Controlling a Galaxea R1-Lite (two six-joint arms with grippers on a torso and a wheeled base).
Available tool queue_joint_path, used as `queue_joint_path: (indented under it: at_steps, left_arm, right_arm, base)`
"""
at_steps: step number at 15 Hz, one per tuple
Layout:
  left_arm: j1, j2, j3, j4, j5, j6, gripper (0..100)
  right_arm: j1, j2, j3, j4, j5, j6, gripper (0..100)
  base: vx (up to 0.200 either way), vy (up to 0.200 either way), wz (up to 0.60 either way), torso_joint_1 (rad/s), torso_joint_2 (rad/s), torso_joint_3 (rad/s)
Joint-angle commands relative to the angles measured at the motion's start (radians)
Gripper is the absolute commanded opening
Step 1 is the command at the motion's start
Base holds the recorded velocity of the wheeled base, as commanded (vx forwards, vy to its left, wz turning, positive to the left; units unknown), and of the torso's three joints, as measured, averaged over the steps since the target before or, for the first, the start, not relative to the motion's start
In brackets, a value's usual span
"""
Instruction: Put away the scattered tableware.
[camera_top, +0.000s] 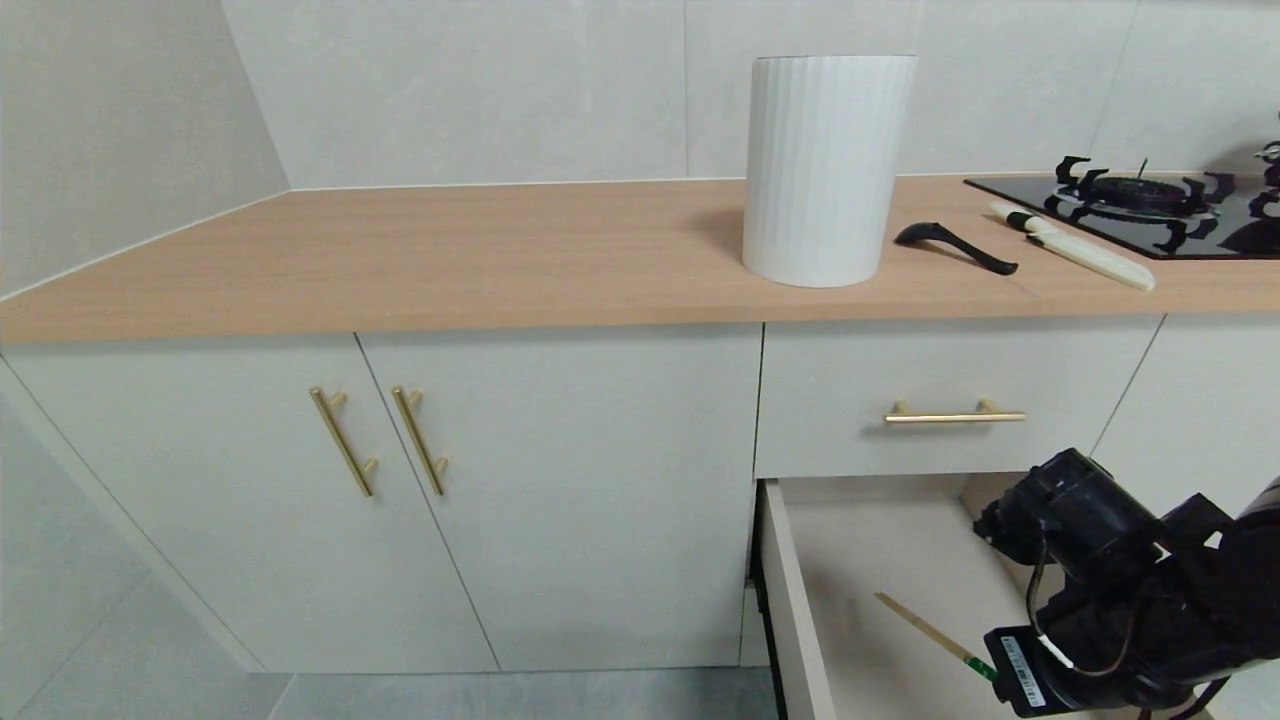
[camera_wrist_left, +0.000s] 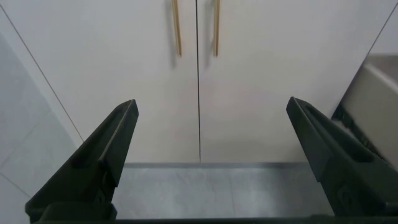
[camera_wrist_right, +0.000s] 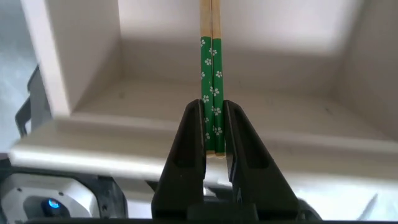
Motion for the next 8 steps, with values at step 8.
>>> queue_joint_path:
  at_steps: [8]
  left_arm:
    - [0.0,0.0,0.0,0.0,0.0,0.0,100]
  right_arm:
    - [-0.005,0.031,-0.044,-0.132,-0.003,-0.007,0]
  base:
    - [0.0,0.0,0.0,-0.012,0.12,0.113]
